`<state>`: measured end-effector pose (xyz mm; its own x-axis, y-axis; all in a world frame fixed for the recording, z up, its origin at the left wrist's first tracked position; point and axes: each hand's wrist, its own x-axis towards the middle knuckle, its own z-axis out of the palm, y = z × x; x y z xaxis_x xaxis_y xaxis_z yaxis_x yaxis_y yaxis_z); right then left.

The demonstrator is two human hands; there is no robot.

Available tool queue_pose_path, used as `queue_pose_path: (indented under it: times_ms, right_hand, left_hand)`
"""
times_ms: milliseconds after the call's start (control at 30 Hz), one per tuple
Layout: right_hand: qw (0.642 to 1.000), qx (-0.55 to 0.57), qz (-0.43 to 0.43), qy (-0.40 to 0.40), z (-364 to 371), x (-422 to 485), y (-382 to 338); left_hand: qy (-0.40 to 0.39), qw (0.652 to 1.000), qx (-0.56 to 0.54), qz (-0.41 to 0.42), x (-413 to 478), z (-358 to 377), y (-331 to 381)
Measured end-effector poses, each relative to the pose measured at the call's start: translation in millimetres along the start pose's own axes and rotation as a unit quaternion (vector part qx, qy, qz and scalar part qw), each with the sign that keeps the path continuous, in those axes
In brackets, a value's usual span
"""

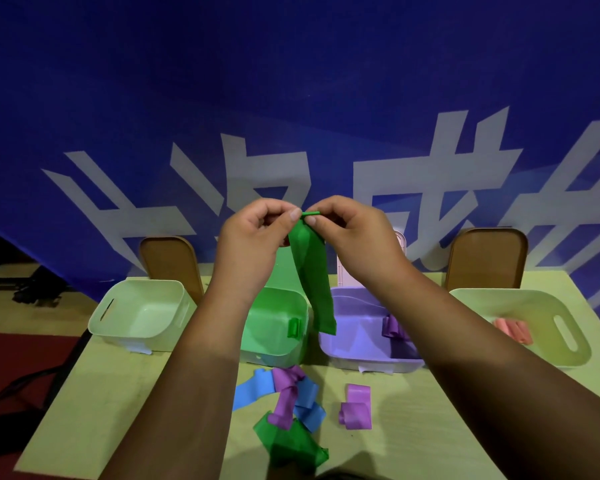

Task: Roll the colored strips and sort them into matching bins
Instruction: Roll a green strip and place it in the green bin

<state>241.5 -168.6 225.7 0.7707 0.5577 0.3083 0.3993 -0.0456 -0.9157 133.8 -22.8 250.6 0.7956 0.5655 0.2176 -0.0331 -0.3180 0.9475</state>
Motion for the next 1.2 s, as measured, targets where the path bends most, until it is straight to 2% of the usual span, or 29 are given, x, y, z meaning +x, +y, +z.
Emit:
queue_pose_path:
  times_ms: [300,800,1200]
  right_hand:
    - [0.999,0.031,0.015,-0.022,-2,-5,-3]
    - [0.979,0.159,0.124,-0.005,1,-11,-8]
    - [0.98,0.177,0.095,0.007,1,-22,-15]
  left_hand:
    - [-0.005,1.0,-0.002,-0.009,-5,-2,0]
    - [-0.024,0.996,-0.075,-0.049,-8,3,2]
    - [-0.028,0.986,-0.149,-0.064,-15,5,2]
